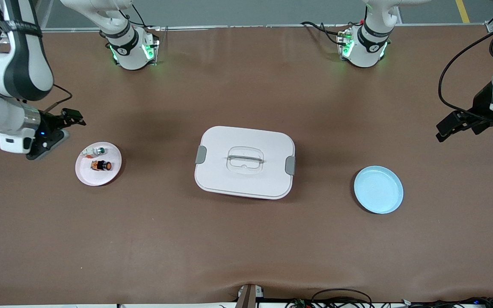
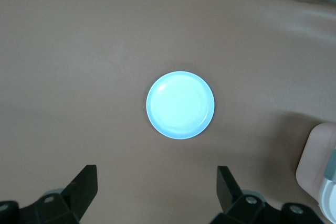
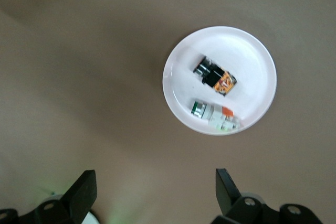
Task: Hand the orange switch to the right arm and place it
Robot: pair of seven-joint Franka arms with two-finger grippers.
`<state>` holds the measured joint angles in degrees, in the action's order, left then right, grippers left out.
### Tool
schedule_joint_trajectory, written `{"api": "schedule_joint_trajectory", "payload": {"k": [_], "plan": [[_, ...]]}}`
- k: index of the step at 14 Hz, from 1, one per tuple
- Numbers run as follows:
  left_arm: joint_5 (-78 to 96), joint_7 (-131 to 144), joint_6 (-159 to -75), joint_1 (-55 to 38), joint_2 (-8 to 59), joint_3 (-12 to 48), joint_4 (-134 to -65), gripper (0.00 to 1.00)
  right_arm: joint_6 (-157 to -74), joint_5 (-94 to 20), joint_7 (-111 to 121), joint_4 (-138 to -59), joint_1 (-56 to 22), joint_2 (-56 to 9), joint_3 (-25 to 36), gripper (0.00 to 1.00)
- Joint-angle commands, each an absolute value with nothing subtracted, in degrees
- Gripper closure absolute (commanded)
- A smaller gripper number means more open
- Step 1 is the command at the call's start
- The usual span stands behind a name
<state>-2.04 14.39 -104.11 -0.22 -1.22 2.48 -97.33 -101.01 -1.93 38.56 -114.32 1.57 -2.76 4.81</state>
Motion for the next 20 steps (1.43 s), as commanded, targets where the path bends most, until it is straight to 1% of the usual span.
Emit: {"api": "schedule_joint_trajectory", "payload": {"k": [1,3,6,8,10,12,17,20], "plan": [[-0.97,10.74,-99.95,-0.53,-2.11,1.67,-95.28,0.0,-93.97,1.05,28.78,-107.33,-0.17,-2.99,4.66,0.0],[-0.88,10.2,-98.8,-0.53,-1.94,1.76,-93.17,0.0,-91.07,2.02,22.44,-105.21,-2.01,-2.81,4.66,0.0],[-0.88,10.2,-97.56,-0.7,-1.93,1.93,-92.73,0.0,-90.35,2.29,14.44,-103.63,-3.52,-2.9,4.66,0.0],[-1.32,8.02,-95.37,-0.62,-1.85,1.85,-91.85,0.0,-90.88,2.02,14.06,-102.67,-3.52,-2.99,4.66,0.0],[-1.23,2.49,-95.27,-0.53,-1.76,1.85,-91.67,0.0,-91.14,1.23,14.59,-100.91,-2.82,-3.34,5.01,0.0],[-0.79,2.55,-95.19,-0.53,-1.76,1.76,-91.58,0.0,-90.35,1.32,13.98,-97.57,-3.07,-3.52,5.1,0.0],[-0.79,2.72,-95.19,-0.62,-1.41,1.85,-91.06,0.0,-90.35,2.28,9.67,-93.61,-3.34,-3.78,5.1,0.0],[-0.79,2.72,-95.1,-0.7,-1.23,1.85,-90.44,0.0,-90.0,2.2,9.67,-88.87,-2.64,-3.78,5.27,0.0]]}}
